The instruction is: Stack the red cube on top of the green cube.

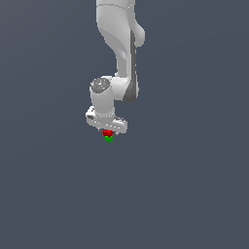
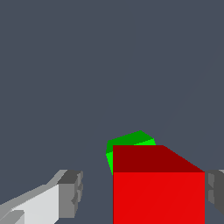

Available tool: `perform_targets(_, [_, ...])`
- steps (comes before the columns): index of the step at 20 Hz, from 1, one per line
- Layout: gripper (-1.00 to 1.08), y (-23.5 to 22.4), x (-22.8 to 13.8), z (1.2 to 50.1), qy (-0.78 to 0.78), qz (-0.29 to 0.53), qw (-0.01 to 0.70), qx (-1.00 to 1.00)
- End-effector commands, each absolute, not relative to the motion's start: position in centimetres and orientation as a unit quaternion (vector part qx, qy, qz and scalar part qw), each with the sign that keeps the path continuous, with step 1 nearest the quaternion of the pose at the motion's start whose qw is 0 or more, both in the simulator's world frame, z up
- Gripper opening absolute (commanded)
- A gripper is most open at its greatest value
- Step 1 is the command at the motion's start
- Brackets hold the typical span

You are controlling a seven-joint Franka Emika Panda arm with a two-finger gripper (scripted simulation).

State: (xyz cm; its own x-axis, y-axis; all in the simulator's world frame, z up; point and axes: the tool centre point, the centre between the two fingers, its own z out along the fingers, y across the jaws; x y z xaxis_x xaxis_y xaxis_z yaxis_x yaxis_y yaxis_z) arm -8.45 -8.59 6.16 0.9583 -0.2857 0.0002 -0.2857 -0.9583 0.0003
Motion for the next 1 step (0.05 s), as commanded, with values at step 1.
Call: perform_targets(1, [1.0, -8.59, -8.45, 6.16, -0.144, 0.0, 0.0, 0.99])
